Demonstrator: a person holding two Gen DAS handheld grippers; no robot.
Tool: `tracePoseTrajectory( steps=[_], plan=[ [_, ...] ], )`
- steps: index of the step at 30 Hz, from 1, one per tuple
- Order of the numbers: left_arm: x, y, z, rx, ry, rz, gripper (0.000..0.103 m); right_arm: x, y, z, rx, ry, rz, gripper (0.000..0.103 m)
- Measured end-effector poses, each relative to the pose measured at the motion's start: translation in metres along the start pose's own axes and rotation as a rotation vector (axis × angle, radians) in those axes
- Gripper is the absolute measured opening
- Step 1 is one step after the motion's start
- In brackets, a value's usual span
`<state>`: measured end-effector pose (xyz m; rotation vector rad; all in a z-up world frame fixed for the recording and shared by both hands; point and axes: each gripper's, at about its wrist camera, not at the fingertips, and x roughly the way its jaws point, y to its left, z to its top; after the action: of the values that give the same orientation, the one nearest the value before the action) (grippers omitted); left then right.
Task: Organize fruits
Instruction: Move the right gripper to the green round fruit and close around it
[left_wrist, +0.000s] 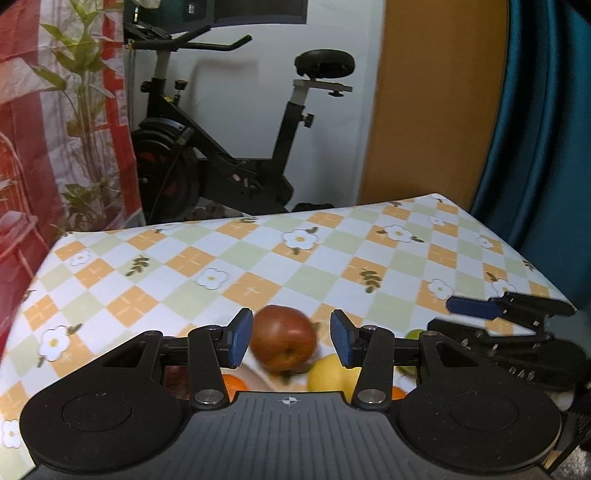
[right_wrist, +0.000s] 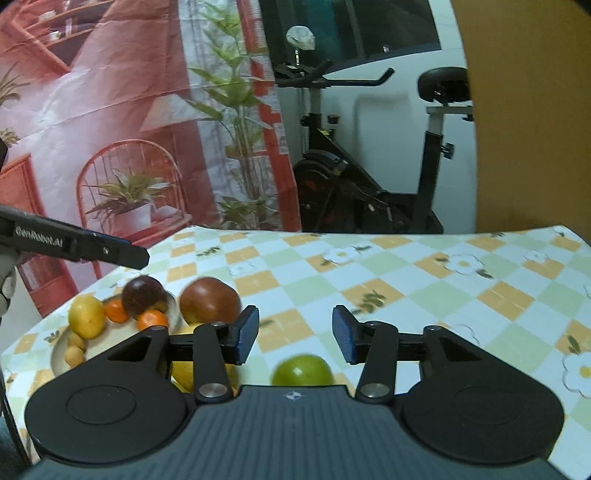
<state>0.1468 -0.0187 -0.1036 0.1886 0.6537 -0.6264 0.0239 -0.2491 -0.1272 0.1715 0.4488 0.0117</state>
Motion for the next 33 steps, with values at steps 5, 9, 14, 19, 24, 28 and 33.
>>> tracePoseTrajectory(
  steps=[5, 9, 14, 19, 24, 28, 33],
  plan=[
    [0.011, -0.018, 0.003, 0.019, 0.009, -0.031, 0.049, -0.001, -0.005, -0.016, -0.012, 0.024, -0.018, 0.055],
    [0.021, -0.032, 0.004, 0.03, 0.022, -0.062, 0.049, 0.002, -0.006, -0.022, -0.009, 0.039, -0.01, 0.058],
    [0.035, -0.052, 0.003, 0.049, 0.05, -0.103, 0.049, 0.009, -0.005, -0.024, -0.025, 0.06, 0.017, 0.058],
    [0.049, -0.061, 0.0, 0.02, 0.083, -0.14, 0.049, 0.019, -0.001, -0.024, -0.045, 0.099, 0.047, 0.058],
    [0.059, -0.065, -0.002, -0.005, 0.112, -0.165, 0.049, 0.022, -0.006, -0.025, -0.013, 0.116, 0.051, 0.058],
    [0.067, -0.069, -0.005, -0.009, 0.137, -0.173, 0.049, 0.025, -0.011, -0.024, 0.024, 0.133, 0.041, 0.057],
    [0.073, -0.072, -0.007, -0.016, 0.155, -0.187, 0.049, 0.024, -0.013, -0.025, 0.042, 0.141, 0.044, 0.056]
  ],
)
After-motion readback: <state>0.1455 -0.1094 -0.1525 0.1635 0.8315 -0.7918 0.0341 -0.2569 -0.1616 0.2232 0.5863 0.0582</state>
